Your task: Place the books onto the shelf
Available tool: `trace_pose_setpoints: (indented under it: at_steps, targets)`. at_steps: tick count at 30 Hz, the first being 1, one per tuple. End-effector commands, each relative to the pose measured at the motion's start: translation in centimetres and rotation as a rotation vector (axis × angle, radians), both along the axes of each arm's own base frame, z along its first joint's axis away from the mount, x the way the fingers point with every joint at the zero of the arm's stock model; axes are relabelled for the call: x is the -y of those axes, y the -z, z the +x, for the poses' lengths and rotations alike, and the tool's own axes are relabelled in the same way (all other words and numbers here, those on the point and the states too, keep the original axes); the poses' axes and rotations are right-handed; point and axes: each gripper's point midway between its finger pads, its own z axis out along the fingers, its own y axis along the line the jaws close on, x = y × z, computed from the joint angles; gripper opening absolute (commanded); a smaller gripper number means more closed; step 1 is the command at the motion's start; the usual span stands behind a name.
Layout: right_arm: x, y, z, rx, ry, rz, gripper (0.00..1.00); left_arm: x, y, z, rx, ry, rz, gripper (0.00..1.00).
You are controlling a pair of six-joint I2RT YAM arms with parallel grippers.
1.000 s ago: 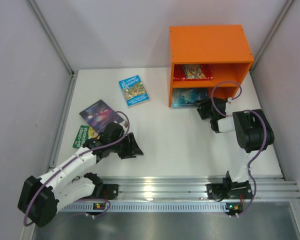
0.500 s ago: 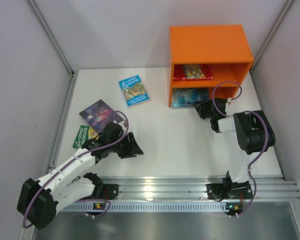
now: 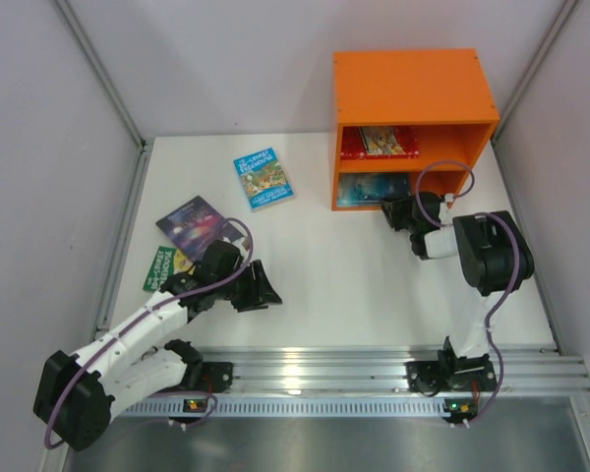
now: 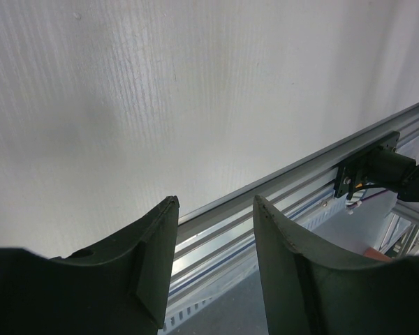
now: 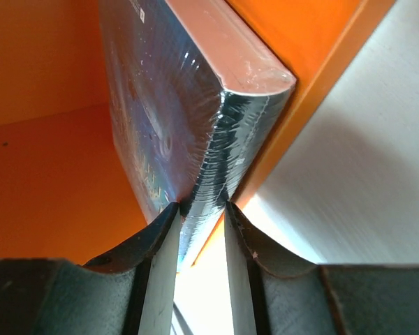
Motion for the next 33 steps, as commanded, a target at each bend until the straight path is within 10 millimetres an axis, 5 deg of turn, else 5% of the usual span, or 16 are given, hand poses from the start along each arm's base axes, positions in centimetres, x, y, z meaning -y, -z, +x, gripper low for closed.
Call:
trace_pose_setpoints:
  at_steps: [1,27,33]
  targets:
    - [-1.2,-2.8,2.0,0.113,0.000,0.047,0.30,0.4,-1.4,0.8,0.056,0.002,-0.025,0.52]
    - [-2.0,-2.6,4.4,0.130,0.000,0.069,0.31,0.3,-1.1,0.9,0.051,0.010,-0.008,0.52]
    - [-2.0,-3.3,4.5,0.144,-0.012,0.051,0.43,0.2,-1.2,0.9,0.056,0.001,-0.009,0.53]
